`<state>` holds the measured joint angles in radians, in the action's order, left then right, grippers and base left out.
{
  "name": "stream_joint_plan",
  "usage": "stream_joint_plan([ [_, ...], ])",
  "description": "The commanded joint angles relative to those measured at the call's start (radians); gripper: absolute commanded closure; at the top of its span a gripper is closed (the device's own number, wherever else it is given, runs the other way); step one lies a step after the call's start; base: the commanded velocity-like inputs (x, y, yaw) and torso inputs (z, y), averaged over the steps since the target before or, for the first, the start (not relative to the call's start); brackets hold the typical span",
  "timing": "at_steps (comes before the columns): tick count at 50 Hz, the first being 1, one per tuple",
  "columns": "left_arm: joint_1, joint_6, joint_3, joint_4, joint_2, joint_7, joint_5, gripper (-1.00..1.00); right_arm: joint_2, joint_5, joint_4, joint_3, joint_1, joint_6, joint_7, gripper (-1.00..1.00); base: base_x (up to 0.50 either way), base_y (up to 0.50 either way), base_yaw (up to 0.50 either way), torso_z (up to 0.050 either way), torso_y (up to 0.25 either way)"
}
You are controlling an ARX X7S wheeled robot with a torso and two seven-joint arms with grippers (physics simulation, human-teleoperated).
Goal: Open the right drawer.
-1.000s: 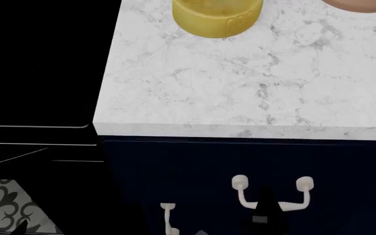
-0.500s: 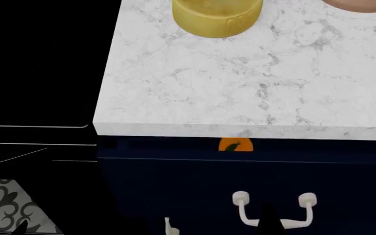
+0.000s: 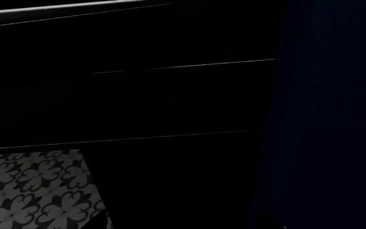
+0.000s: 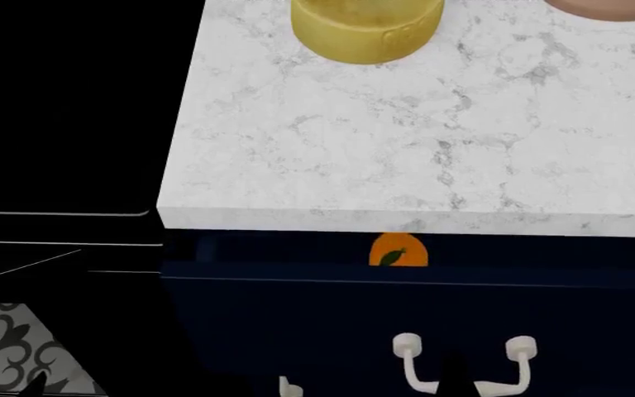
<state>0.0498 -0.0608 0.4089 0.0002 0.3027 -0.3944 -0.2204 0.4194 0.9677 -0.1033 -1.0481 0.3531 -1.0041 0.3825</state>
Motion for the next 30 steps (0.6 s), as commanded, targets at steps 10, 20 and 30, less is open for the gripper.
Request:
stream_joint_plan([
  [10,-0.001,0.002,0.004,0.008,0.006,-0.006,-0.004,-1.0,0.012,0.127,0.009,0.028,0.012,-0.03,0.035,1.0,-0.08,0.0,0.0,0.0,0.002],
  [20,0.0,-0.001,0.006,0.004,0.006,-0.007,-0.006,-1.0,0.011,0.129,0.007,0.026,0.013,-0.025,0.036,1.0,-0.19,0.0,0.0,0.001,0.001],
  [30,0.003,-0.005,0.009,-0.003,0.005,-0.009,-0.006,-1.0,0.017,0.135,0.017,0.026,0.01,-0.03,0.027,1.0,-0.2,0.0,0.0,0.001,0.002],
])
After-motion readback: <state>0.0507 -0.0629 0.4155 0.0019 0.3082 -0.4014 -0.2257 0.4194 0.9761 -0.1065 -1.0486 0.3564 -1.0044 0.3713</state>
